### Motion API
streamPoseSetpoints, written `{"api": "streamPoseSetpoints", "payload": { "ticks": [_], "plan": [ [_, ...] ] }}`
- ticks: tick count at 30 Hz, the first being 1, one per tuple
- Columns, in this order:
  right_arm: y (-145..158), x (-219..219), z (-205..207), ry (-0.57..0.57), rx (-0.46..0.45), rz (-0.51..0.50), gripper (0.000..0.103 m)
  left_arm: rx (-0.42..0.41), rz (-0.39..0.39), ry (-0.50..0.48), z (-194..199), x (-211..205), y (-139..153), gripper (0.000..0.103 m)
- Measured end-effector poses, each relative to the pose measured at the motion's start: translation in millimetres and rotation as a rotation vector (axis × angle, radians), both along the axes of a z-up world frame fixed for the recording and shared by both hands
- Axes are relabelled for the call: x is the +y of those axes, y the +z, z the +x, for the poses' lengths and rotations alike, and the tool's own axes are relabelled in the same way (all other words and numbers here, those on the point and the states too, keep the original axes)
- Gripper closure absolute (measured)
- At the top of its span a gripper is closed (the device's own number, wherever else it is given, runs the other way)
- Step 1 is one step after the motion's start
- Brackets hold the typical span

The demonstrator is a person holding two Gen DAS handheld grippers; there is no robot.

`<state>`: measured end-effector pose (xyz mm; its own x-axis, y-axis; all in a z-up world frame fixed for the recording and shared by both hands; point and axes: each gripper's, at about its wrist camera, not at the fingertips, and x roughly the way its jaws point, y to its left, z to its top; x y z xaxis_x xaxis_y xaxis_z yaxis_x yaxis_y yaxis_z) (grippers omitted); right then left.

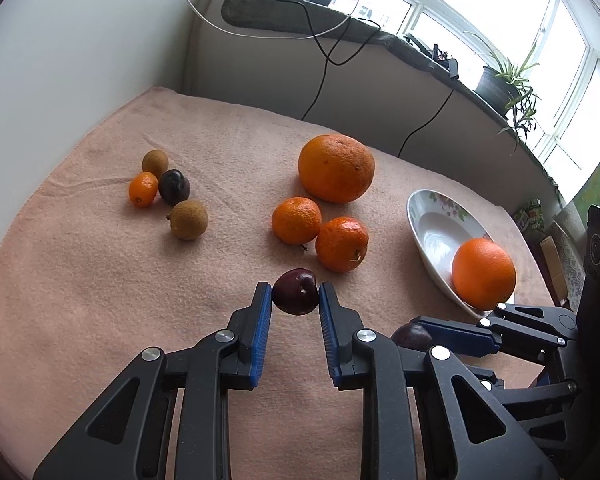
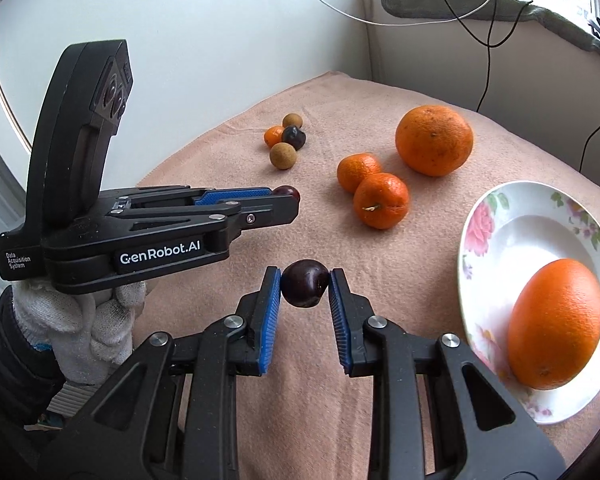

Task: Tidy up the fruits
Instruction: 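Carry the cherry with the left gripper over the bowl while the right gripper carries another cherry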

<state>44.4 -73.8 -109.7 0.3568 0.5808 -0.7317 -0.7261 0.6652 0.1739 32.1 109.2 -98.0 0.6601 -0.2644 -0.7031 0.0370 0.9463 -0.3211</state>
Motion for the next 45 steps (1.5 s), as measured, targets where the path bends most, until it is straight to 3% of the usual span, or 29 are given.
{"api": "streamPoseSetpoints", "payload": {
  "ticks": [29, 45],
  "plan": [
    [39, -109, 43, -0.251, -0.063, 0.102, 0.077, -0.038, -0.006, -0.174, 31, -96, 21, 0.081],
    [33, -114, 86, -0.279, -0.036, 0.089, 0.077, -0.03, 0.008, -0.217, 56, -120, 22, 0.08]
  ]
}}
